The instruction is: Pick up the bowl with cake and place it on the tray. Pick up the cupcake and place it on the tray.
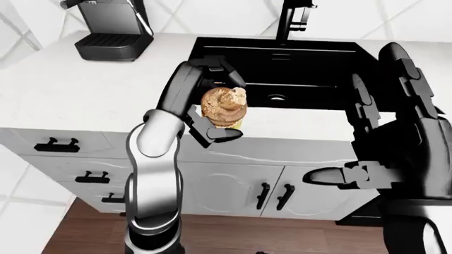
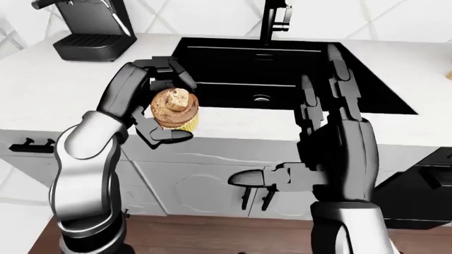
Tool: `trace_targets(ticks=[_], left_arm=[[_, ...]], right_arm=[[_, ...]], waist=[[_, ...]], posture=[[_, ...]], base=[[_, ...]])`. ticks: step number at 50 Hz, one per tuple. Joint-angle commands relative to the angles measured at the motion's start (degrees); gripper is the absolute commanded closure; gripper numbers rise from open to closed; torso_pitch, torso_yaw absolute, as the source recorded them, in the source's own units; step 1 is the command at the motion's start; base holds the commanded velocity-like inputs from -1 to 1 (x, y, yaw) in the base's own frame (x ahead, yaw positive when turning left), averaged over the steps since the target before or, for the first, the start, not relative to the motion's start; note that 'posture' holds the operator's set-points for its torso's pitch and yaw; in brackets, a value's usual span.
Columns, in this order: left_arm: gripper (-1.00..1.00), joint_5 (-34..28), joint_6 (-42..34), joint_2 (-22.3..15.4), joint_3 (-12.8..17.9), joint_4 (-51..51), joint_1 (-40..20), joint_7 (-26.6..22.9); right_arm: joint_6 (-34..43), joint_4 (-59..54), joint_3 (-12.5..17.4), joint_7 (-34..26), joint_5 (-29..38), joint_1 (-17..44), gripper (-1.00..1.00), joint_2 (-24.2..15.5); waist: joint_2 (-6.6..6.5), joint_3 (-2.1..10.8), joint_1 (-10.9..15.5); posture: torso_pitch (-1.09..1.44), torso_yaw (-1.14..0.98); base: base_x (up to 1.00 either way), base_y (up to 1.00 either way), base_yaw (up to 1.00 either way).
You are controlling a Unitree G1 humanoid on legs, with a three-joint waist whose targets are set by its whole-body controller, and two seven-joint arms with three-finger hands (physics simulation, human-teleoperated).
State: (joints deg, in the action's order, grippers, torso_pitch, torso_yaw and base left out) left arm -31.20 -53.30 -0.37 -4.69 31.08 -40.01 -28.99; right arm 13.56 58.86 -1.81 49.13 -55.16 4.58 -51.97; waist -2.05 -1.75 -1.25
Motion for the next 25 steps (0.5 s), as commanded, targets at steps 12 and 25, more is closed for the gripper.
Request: trace_targets(ticks=[12,25], left_arm=[[1.0,1.0,2.7,0.0,-0.1,1.8,-1.9,1.6],[1.0,1.1,2.9,-0.1,-0.2,1.7,-1.8,1.6]], right_arm=[[-1.0,1.1,1.4,-1.9,3.7,0.5,-1.0,0.8],[-2.2,1.1,2.3,-1.8,3.0,-0.5,-1.0,-0.3]], waist=[[8.15,0.8,2.6],[0.55,0.26,3.2]], posture=[[0.0,0.0],[0.0,0.0]], base=[[0.0,-0.63,0.0],[0.0,-0.92,0.0]])
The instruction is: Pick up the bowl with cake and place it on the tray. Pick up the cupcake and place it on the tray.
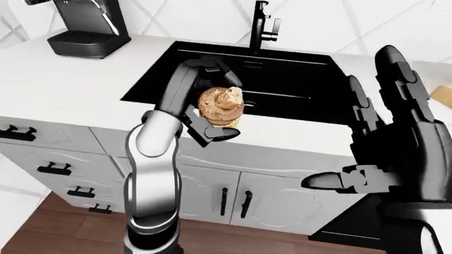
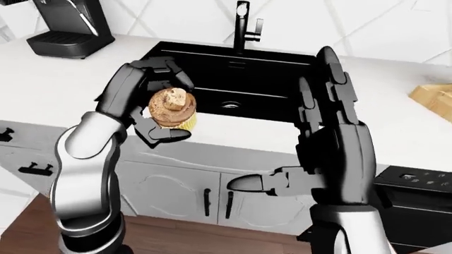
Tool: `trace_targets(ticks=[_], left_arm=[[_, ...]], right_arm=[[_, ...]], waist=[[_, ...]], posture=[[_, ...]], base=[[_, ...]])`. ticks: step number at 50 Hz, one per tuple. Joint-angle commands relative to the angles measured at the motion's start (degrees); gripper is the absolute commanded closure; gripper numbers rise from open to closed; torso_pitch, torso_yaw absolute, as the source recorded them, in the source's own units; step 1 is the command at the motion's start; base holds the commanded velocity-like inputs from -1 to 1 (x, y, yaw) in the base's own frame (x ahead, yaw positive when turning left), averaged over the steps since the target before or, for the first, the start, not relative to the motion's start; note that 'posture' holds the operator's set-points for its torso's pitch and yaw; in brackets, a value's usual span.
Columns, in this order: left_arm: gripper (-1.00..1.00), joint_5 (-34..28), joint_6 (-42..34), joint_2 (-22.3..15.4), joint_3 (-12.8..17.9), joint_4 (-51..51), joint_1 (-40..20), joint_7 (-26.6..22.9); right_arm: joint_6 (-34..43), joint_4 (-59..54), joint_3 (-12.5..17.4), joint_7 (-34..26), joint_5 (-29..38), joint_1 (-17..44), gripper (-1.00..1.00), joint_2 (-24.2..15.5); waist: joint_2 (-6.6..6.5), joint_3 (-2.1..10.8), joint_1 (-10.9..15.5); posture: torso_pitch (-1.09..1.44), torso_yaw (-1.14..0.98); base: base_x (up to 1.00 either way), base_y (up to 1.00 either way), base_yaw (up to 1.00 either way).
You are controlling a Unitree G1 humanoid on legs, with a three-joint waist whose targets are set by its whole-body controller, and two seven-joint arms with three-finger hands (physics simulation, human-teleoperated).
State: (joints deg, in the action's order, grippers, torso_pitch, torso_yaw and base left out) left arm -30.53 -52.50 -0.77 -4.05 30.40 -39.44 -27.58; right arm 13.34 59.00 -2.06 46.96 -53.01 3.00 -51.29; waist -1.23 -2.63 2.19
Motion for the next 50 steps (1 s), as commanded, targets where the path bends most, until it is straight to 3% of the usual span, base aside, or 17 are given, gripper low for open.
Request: trace_targets(ticks=[1,6,7,8,9,10,13,17,21,28,30,31,32,34,45,48,50], left_arm=[[1.0,0.4,2.0,0.3,-0.9,2.4,-2.4,0.2],[1.0,0.4,2.1,0.3,-0.8,2.2,-2.5,0.1],[1.0,0.4,2.1,0.3,-0.8,2.2,-2.5,0.2],[1.0,0.4,2.1,0.3,-0.8,2.2,-2.5,0.1],[1.0,0.4,1.9,0.3,-0.7,2.3,-2.7,0.1],[1.0,0.3,1.4,0.3,-0.7,2.6,-3.0,-0.1],[1.0,0.2,0.9,0.3,-0.9,3.3,-3.0,-0.3],[1.0,0.1,0.0,0.0,-0.6,4.0,-3.5,-0.6],[1.0,0.2,-0.4,-0.2,-0.6,4.5,-3.6,-0.7],[1.0,0.7,-1.1,-0.8,0.0,5.1,-4.1,-0.8],[1.0,0.8,-1.2,-0.9,-0.1,5.1,-4.0,-0.7],[1.0,0.7,-1.4,-1.0,-0.2,5.3,-4.1,-0.8],[1.0,0.7,-1.6,-1.0,-0.2,5.5,-4.2,-0.8],[1.0,0.7,-1.5,-1.0,-0.2,5.3,-4.1,-0.7],[1.0,1.1,-1.4,-1.3,0.1,4.8,-4.7,-0.6],[1.0,1.2,-1.4,-1.4,0.1,4.8,-4.6,-0.5],[1.0,1.2,-1.4,-1.4,0.1,4.9,-4.7,-0.5]], right_arm=[[-2.1,1.0,2.6,0.5,0.7,1.0,-1.0,-1.2],[-2.7,1.0,3.0,0.8,-0.7,1.2,-1.0,-1.5],[-2.7,1.0,3.1,0.8,-1.0,1.2,-1.0,-1.4],[-2.5,1.0,3.2,0.8,-0.9,1.2,-1.0,-1.2],[-2.6,1.0,3.4,1.0,-1.2,1.3,-1.0,-1.5],[-2.6,1.0,3.6,1.3,-1.6,1.4,-1.0,-1.9],[-3.1,1.0,4.1,2.0,-2.6,1.8,-1.0,-3.2],[-3.4,1.0,4.5,3.0,-3.6,2.5,-1.0,-4.6],[-3.8,1.0,4.7,3.8,-3.6,2.5,-1.0,-6.0],[-3.5,1.0,4.1,4.4,-4.5,4.2,-1.0,-6.9],[-3.3,1.0,4.1,4.4,-4.6,4.4,-1.0,-6.9],[-3.2,1.0,4.1,4.4,-4.7,4.5,-1.0,-6.9],[-3.2,1.0,4.2,4.4,-4.8,4.5,-1.0,-7.0],[-3.1,1.0,4.2,4.3,-4.7,4.6,-1.0,-6.9],[-1.8,1.0,3.7,4.1,-4.9,6.0,-1.0,-6.5],[-2.3,1.0,3.2,3.9,-4.0,5.5,-1.0,-6.2],[-2.5,1.0,3.1,3.9,-3.8,5.3,-1.0,-6.2]], waist=[[-0.27,1.2,-0.4],[2.29,0.16,-0.8],[4.04,0.51,-2.5],[12.48,1.91,-3.7],[12.93,1.75,-3.7],[9.95,1.9,-4.5],[8.1,3.21,-6.1],[6.33,0.98,-6.3],[5.07,-1.6,-1.5],[1.17,-1.31,-3.5],[-5.0,1.17,-2.8],[-1.74,-1.76,-2.9],[-2.57,0.22,-3.6],[-2.2,1.33,-3.2],[3.09,0.06,-0.9],[5.12,0.43,-0.5],[8.8,1.4,-0.5]], posture=[[0.0,0.0],[0.0,0.0],[0.0,0.0],[0.0,0.0],[0.0,0.0],[0.0,0.0],[0.0,0.0],[0.0,0.0],[0.0,0.0],[0.0,0.0],[0.0,0.0],[0.0,0.0],[0.0,0.0],[0.0,0.0],[0.0,0.0],[0.0,0.0],[0.0,0.0]], base=[[0.0,-0.98,0.0],[-0.14,-1.0,0.0],[-0.15,0.0,-1.0],[-0.16,0.0,-1.0],[-0.15,0.0,-1.0],[-0.16,0.0,-1.0],[-0.15,0.0,-1.0],[-0.15,0.0,-1.0],[0.0,-0.05,0.0],[0.0,-0.05,0.0],[0.0,-0.54,0.0],[0.0,-0.87,0.0],[0.0,-0.88,0.0],[0.0,-0.88,0.0],[0.0,-0.88,0.0],[0.0,-0.88,0.0],[0.0,-0.88,0.0]])
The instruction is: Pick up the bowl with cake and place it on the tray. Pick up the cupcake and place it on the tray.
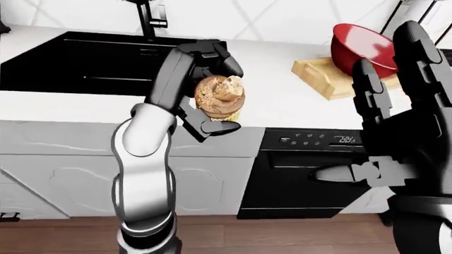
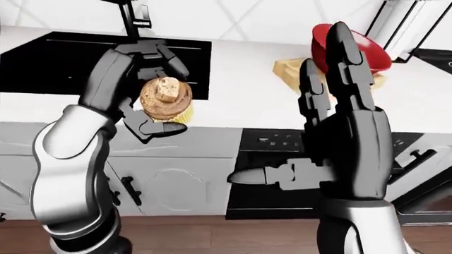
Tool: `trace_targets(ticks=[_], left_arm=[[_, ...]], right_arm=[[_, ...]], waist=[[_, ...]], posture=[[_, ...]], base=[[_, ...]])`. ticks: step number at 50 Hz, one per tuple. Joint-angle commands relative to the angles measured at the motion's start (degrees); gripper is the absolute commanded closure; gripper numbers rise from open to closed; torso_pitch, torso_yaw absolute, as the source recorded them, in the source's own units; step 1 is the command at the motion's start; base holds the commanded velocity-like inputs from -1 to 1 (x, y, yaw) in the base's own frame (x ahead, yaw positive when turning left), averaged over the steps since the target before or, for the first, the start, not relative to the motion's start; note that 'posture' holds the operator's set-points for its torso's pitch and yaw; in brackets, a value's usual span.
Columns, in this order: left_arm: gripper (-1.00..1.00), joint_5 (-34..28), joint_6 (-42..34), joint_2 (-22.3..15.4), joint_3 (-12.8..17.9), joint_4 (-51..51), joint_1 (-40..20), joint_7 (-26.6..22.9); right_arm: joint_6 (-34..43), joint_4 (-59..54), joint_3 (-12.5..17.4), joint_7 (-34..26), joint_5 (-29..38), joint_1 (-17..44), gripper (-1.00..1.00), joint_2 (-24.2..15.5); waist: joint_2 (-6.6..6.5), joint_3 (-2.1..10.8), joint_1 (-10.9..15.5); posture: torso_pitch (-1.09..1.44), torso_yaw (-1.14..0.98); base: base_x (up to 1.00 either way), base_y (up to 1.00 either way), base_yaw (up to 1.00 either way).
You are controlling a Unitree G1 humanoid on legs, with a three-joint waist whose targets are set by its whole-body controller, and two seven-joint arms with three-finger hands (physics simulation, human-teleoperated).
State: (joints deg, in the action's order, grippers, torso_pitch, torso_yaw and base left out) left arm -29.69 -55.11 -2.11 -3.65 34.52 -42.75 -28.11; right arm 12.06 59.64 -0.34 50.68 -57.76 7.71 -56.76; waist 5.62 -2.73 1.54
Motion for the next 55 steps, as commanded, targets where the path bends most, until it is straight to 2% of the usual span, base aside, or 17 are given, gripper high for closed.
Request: trace_targets(ticks=[1,3,4,6,8,15,17,19,21,23,24,26,27,29,36,41,55], left_arm=[[1.0,0.6,1.6,0.0,-0.2,0.6,-1.1,0.2],[1.0,0.6,1.4,-0.1,-0.2,0.8,-1.1,0.2],[1.0,0.6,1.4,-0.2,-0.1,0.8,-1.1,0.2],[1.0,0.6,0.7,-0.3,-0.1,1.1,-1.7,0.0],[1.0,0.6,0.5,-0.4,-0.1,1.2,-1.7,-0.1],[1.0,0.3,0.0,-0.5,-0.2,1.3,-2.3,-0.2],[1.0,0.3,0.1,-0.5,-0.2,1.3,-2.2,-0.2],[1.0,0.1,-0.2,-0.5,-0.4,1.6,-2.3,-0.3],[1.0,0.0,-0.2,-0.4,-0.4,1.7,-2.2,-0.3],[1.0,0.1,0.1,-0.4,-0.2,1.2,-2.4,-0.2],[1.0,0.1,0.0,-0.4,-0.2,1.3,-2.5,-0.2],[1.0,0.2,0.1,-0.4,-0.1,1.2,-2.4,-0.2],[1.0,0.3,0.3,-0.4,0.0,1.1,-2.4,-0.1],[1.0,0.5,0.5,-0.4,0.0,1.1,-2.2,0.0],[1.0,1.1,0.7,-0.7,0.3,0.9,-2.1,0.4],[1.0,1.5,-0.2,-1.3,0.8,1.4,-2.9,0.2],[1.0,1.8,-0.9,-2.0,0.9,1.7,-3.6,0.2]], right_arm=[[-1.3,0.4,1.3,0.1,1.0,0.6,-1.0,-0.7],[-1.7,0.4,1.1,0.1,1.4,0.2,-1.0,-0.7],[-2.2,0.4,1.1,0.1,1.4,0.0,-1.0,-1.0],[-3.1,0.4,1.5,0.6,0.6,0.0,-1.0,-2.2],[-3.9,0.4,1.7,0.9,0.1,0.0,-1.0,-3.1],[-5.5,0.4,2.8,0.9,-0.5,-1.1,-1.0,-4.7],[-5.6,0.4,2.8,0.7,-0.2,-1.4,-1.0,-4.5],[-5.7,0.4,2.8,0.8,-0.4,-1.2,-1.0,-4.7],[-5.9,0.4,3.0,1.0,-0.9,-1.0,-1.0,-5.2],[-5.5,0.4,2.3,0.7,-0.7,-0.7,-1.0,-4.8],[-5.2,0.4,2.2,0.5,-0.4,-0.6,-1.0,-4.4],[-4.7,0.4,1.9,0.3,0.1,-0.5,-1.0,-3.8],[-4.6,0.4,1.9,0.3,0.2,-0.5,-1.0,-3.7],[-4.3,0.4,1.8,0.1,0.4,-0.4,-1.0,-3.3],[-4.0,0.4,1.5,0.1,0.8,-0.1,-1.0,-2.9],[-4.2,0.4,1.6,0.3,0.9,-0.2,-1.0,-3.2],[-4.6,0.4,2.1,0.9,-0.4,0.7,-1.0,-4.6]], waist=[[0.77,0.63,-0.4],[0.98,-0.29,-0.4],[-0.05,0.18,-0.9],[0.5,0.43,-0.5],[0.61,-0.74,-0.9],[-2.06,-1.51,-2.1],[-3.37,-1.1,-2.5],[-6.21,-0.23,-2.1],[-3.47,-1.61,-1.5],[-1.74,-0.56,0.0],[-1.99,-0.25,0.2],[0.9,1.09,-0.6],[0.77,-0.19,-0.7],[-0.07,0.54,-1.1],[-2.26,0.08,-0.3],[-0.41,-0.45,-0.9],[-1.58,-0.23,-1.9]], posture=[[0.0,0.0],[0.0,0.0],[0.0,0.0],[0.0,0.0],[0.0,0.0],[0.0,0.0],[0.0,0.0],[0.0,0.0],[0.0,0.0],[0.0,0.0],[0.0,0.0],[0.0,0.0],[0.0,0.0],[0.0,0.0],[0.0,0.0],[0.0,0.0],[0.0,0.0]], base=[[0.0,-0.88,0.0],[0.0,-0.88,0.0],[0.0,-0.5,0.0],[0.0,-0.2,0.0],[0.0,0.0,0.0],[0.0,0.0,0.0],[0.0,0.0,0.0],[0.0,0.0,0.0],[0.0,0.0,0.0],[0.0,-0.29,0.0],[0.0,-0.56,0.0],[0.0,-0.56,0.0],[0.0,-0.56,0.0],[0.0,-0.57,0.0],[0.0,-0.4,0.0],[0.0,0.0,0.0],[0.0,0.0,0.0]])
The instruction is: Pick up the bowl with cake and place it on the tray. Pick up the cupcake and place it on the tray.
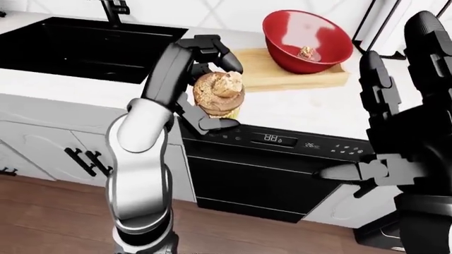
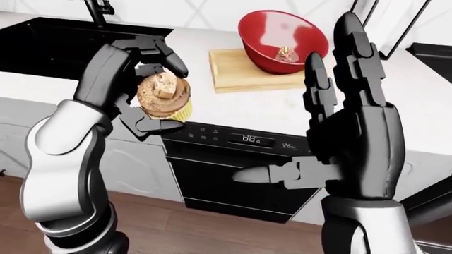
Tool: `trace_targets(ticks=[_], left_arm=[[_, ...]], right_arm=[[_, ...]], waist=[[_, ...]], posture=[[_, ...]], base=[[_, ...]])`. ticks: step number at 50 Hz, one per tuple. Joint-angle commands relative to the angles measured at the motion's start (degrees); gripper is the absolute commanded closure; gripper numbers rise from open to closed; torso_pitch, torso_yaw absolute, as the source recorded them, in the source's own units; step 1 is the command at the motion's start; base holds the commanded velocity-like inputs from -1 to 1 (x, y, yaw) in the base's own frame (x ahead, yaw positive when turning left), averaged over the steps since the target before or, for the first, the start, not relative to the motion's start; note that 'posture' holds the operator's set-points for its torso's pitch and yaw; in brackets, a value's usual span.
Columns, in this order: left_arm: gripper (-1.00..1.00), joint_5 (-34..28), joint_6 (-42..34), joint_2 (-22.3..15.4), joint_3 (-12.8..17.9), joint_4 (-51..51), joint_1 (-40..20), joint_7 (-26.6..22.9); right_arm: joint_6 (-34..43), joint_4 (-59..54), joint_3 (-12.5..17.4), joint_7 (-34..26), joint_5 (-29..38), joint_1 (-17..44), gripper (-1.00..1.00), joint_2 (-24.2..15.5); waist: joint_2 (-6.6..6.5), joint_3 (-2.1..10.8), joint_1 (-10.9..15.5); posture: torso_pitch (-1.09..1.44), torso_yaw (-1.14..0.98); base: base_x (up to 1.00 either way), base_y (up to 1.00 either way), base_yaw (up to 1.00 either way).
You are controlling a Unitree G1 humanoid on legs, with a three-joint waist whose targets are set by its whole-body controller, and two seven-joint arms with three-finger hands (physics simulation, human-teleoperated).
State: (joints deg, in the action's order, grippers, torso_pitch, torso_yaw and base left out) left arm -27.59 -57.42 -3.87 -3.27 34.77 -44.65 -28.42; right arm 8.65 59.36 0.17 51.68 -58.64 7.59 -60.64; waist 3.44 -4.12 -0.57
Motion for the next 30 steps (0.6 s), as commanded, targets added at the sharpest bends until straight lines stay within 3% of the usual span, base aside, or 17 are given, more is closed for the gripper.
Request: trace_targets(ticks=[1,4,6,7,8,10,12,14,17,22,24,25,26,28,30], left_arm=[[1.0,-0.2,1.4,-0.3,0.5,1.4,-1.6,0.6],[1.0,-0.3,1.3,-0.3,0.4,1.5,-1.7,0.5],[1.0,-0.3,1.2,-0.3,0.4,1.5,-1.9,0.5],[1.0,-0.3,1.2,-0.4,0.5,1.4,-2.0,0.5],[1.0,-0.3,1.2,-0.4,0.5,1.4,-2.0,0.5],[1.0,-0.1,1.2,-0.6,0.8,0.9,-2.5,0.5],[1.0,-0.3,0.7,-0.6,0.6,1.2,-2.9,0.4],[1.0,-0.3,0.6,-0.6,0.5,1.1,-3.2,0.4],[1.0,-0.2,0.9,-0.6,0.6,0.8,-3.2,0.5],[1.0,-0.1,1.1,-0.5,0.6,0.7,-3.2,0.6],[1.0,0.1,1.3,-0.5,0.7,0.5,-3.1,0.7],[1.0,0.1,1.3,-0.5,0.7,0.5,-3.0,0.7],[1.0,0.2,1.3,-0.6,0.8,0.5,-3.1,0.7],[1.0,0.2,1.1,-0.7,0.8,0.6,-3.3,0.7],[1.0,0.4,1.4,-0.7,0.9,0.5,-3.1,0.8]], right_arm=[[-1.2,0.6,1.5,-0.1,0.5,0.9,-1.0,-0.7],[-0.9,0.6,1.6,-0.2,0.1,0.9,-1.0,-0.7],[-0.7,0.6,1.7,-0.3,0.1,0.9,-1.0,-0.6],[-0.7,0.6,1.7,-0.4,0.0,1.0,-1.0,-0.6],[-0.6,0.6,1.8,-0.4,0.0,1.0,-1.0,-0.6],[-0.6,0.6,1.9,-0.5,-0.1,1.0,-1.0,-0.7],[-0.6,0.6,2.0,-0.5,-0.4,1.2,-1.0,-0.9],[-0.6,0.6,2.1,-0.5,-0.4,1.1,-1.0,-1.0],[-0.8,0.6,1.9,-0.8,0.2,0.6,-1.0,-0.7],[-1.0,0.6,1.5,-1.1,1.2,0.0,-1.0,-0.3],[-1.2,0.6,1.6,-1.2,1.2,-0.2,-1.0,-0.3],[-1.2,0.6,1.6,-1.2,1.4,-0.4,-1.0,-0.2],[-1.2,0.6,1.6,-1.3,1.4,-0.4,-1.0,-0.2],[-1.3,0.6,1.5,-1.3,1.5,-0.4,-1.0,-0.2],[-1.3,0.6,1.4,-1.3,1.6,-0.4,-1.0,-0.1]], waist=[[0.44,1.21,0.1],[-0.52,1.61,-0.1],[-2.14,2.23,-0.5],[-1.35,2.67,-0.2],[-1.66,2.3,0.3],[-3.51,2.46,0.5],[-3.76,3.07,0.9],[-4.06,2.83,1.1],[-3.32,2.25,1.3],[-0.32,2.17,1.8],[2.18,2.44,2.0],[4.33,2.99,2.0],[2.73,2.14,1.4],[2.59,1.67,1.8],[1.32,1.89,1.7]], posture=[[0.0,0.0],[0.0,0.0],[0.0,0.0],[0.0,0.0],[0.0,0.0],[0.0,0.0],[0.0,0.0],[0.0,0.0],[0.0,0.0],[0.0,0.0],[0.0,0.0],[0.0,0.0],[0.0,0.0],[0.0,0.0],[0.0,0.0]], base=[[0.0,0.0,0.0],[0.0,0.0,0.0],[0.0,0.0,0.0],[0.0,-0.13,0.0],[0.0,-0.16,0.0],[0.0,-0.17,0.0],[0.0,-0.22,0.0],[0.0,-0.27,0.0],[0.0,-0.27,0.0],[0.0,-0.27,0.0],[0.0,-0.27,0.0],[0.0,-0.27,0.0],[0.0,-0.27,0.0],[0.0,-0.27,0.0],[0.0,-0.27,0.0]])
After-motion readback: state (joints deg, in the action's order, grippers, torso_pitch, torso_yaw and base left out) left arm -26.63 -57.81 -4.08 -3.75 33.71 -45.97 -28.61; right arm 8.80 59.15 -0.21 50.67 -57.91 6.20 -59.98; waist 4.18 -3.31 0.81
